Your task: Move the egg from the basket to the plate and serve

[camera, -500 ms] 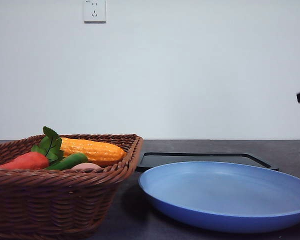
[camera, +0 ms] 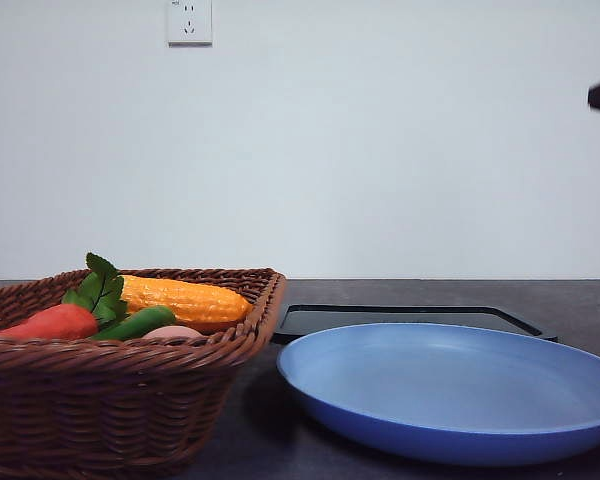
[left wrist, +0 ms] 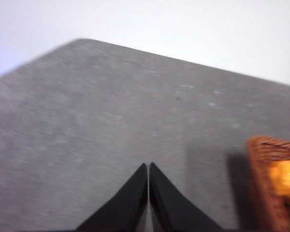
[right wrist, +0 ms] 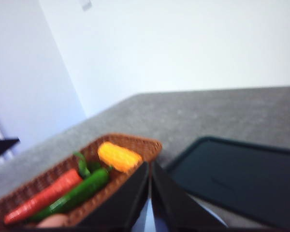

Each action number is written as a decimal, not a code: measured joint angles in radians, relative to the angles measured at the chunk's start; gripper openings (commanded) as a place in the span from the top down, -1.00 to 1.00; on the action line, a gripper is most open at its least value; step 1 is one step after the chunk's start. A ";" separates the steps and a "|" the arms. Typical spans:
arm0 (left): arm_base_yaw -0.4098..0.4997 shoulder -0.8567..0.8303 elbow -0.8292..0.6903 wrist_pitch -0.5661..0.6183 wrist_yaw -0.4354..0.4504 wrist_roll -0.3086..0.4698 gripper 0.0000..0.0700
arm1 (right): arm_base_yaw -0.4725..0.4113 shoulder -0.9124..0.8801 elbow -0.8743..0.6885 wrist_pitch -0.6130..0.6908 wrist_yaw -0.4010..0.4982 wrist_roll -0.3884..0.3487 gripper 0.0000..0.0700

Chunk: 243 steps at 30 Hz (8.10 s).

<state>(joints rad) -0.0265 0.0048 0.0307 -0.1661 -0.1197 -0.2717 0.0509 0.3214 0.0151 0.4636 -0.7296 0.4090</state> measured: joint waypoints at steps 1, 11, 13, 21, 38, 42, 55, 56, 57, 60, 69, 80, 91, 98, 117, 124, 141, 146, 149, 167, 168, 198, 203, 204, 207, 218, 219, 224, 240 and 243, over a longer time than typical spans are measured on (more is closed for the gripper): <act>0.000 0.000 0.000 0.005 0.018 -0.032 1.00 | 0.000 0.000 0.000 0.023 0.011 0.023 1.00; 0.000 0.001 0.003 0.070 0.232 -0.220 1.00 | 0.000 0.000 0.035 -0.015 0.158 0.172 1.00; 0.000 0.011 0.021 0.006 0.233 -0.227 1.00 | 0.000 0.004 0.076 -0.107 0.180 0.172 1.00; 0.000 0.179 0.249 -0.123 0.232 -0.220 1.00 | -0.001 0.139 0.353 -0.541 0.238 0.028 1.00; -0.058 0.687 0.709 -0.399 0.497 -0.067 1.00 | 0.003 0.532 0.679 -1.007 0.278 -0.119 1.00; -0.120 0.758 0.722 -0.433 0.544 -0.053 1.00 | 0.016 0.584 0.686 -1.111 0.258 -0.156 1.00; -0.292 0.842 0.724 -0.372 0.557 -0.052 1.00 | 0.094 0.712 0.682 -1.132 0.303 -0.176 0.13; -0.299 0.843 0.724 -0.369 0.557 -0.052 1.00 | 0.102 0.723 0.679 -1.125 0.314 -0.176 0.13; -0.305 0.843 0.724 -0.367 0.557 -0.052 1.00 | 0.109 0.735 0.675 -1.118 0.322 -0.175 0.13; -0.314 0.845 0.724 -0.367 0.557 -0.052 0.92 | 0.127 0.774 0.668 -1.109 0.355 -0.175 0.13; -0.317 0.845 0.724 -0.367 0.557 -0.060 0.12 | 0.146 0.923 0.668 -1.044 0.334 -0.173 0.25; -0.317 0.845 0.724 -0.369 0.557 -0.072 0.12 | 0.178 1.069 0.668 -0.969 0.311 -0.173 0.65; -0.317 0.845 0.724 -0.370 0.560 -0.080 -0.11 | 0.177 1.075 0.668 -0.969 0.311 -0.165 1.00; -0.336 0.847 0.724 -0.371 0.628 -0.107 -0.21 | 0.177 0.993 0.668 -1.016 0.318 -0.158 1.00; -0.751 1.166 0.870 -0.494 0.256 -0.133 -0.21 | 0.136 0.695 0.667 -1.161 0.499 -0.146 1.00; -0.801 1.311 0.898 -0.524 0.221 -0.133 -0.21 | 0.117 0.661 0.667 -1.163 0.498 -0.143 1.00; -0.803 1.489 0.898 -0.514 0.213 -0.136 -0.18 | 0.116 0.661 0.667 -1.165 0.498 -0.143 1.00; -0.803 1.492 0.898 -0.508 0.197 -0.135 0.08 | 0.116 0.661 0.667 -1.165 0.498 -0.143 1.00; -0.803 1.492 0.898 -0.504 0.197 -0.133 0.19 | 0.116 0.661 0.667 -1.165 0.498 -0.143 1.00; -0.793 1.492 0.980 -0.636 0.149 -0.068 0.58 | 0.114 0.661 0.667 -1.165 0.443 -0.143 1.00; -0.793 1.491 1.006 -0.655 0.133 -0.060 0.58 | 0.114 0.661 0.667 -1.165 0.426 -0.143 1.00; -0.998 1.504 1.342 -0.676 0.198 0.049 0.58 | 0.211 0.661 0.682 -1.163 0.079 -0.078 1.00; -1.016 1.561 1.342 -0.677 0.198 0.049 0.58 | 0.241 0.661 0.682 -1.165 0.106 -0.064 1.00; -1.016 1.572 1.342 -0.677 0.198 0.049 0.57 | 0.244 0.661 0.682 -1.167 0.106 -0.063 1.00; -1.017 1.594 1.342 -0.682 0.198 0.049 0.56 | 0.249 0.661 0.682 -1.180 0.116 -0.063 1.00; -1.030 1.600 1.342 -0.683 0.198 0.048 -0.14 | 0.249 0.661 0.682 -1.188 0.120 -0.057 1.00; -1.030 1.600 1.342 -0.683 0.198 0.048 -0.14 | 0.249 0.662 0.682 -1.190 0.120 -0.054 1.00; -1.030 1.596 1.342 -0.684 0.197 0.048 -0.12 | 0.249 0.700 0.684 -1.221 0.120 -0.051 1.00; -1.029 1.322 1.343 -0.841 -0.028 0.048 -0.12 | 0.119 1.016 0.938 -1.284 0.150 -0.184 1.00; -1.029 1.260 1.343 -0.854 -0.100 0.047 -0.12 | 0.088 1.103 1.029 -1.293 0.189 -0.209 1.00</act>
<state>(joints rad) -1.0557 1.2651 1.3735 -1.0202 -0.2195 -0.2243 0.1390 1.4241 1.0436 -0.8297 -0.5406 0.2005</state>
